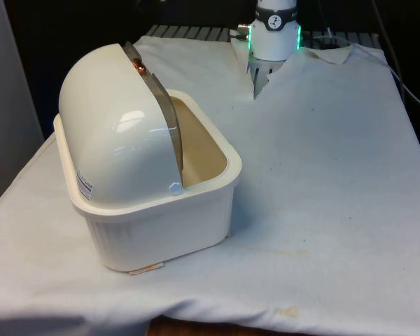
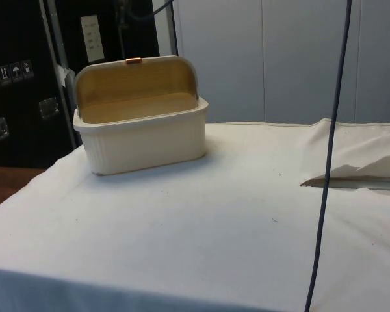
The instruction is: Open the lid, then close it.
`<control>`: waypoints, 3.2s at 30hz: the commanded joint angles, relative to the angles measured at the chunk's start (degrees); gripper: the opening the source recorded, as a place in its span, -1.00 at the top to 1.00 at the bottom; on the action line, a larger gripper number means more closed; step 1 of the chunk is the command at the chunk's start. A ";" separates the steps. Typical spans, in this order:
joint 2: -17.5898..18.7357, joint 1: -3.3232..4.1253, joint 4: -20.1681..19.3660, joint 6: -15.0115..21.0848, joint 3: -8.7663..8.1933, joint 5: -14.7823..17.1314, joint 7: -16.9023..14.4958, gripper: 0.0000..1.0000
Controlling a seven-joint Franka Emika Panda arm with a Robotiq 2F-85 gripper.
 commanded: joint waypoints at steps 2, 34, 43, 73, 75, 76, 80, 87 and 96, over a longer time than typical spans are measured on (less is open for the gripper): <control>-0.06 -0.34 -0.46 0.52 0.29 2.58 -2.75 1.00; 1.72 -0.69 0.97 -1.55 -1.60 10.83 -8.08 1.00; 2.01 -0.80 0.80 -1.38 -1.60 14.95 -8.59 1.00; 6.07 -0.86 3.27 1.43 -3.15 17.65 -10.03 1.00; 6.36 -0.80 3.44 1.43 -3.15 17.59 -9.97 1.00; 6.19 -0.63 3.27 1.03 -3.32 17.25 -9.57 1.00; 7.10 -0.74 3.84 1.38 -3.21 17.53 -9.80 1.00; 8.48 -0.74 4.81 1.32 -3.21 17.53 -9.45 1.00; 9.22 -0.69 5.10 1.03 -3.15 17.59 -9.45 1.00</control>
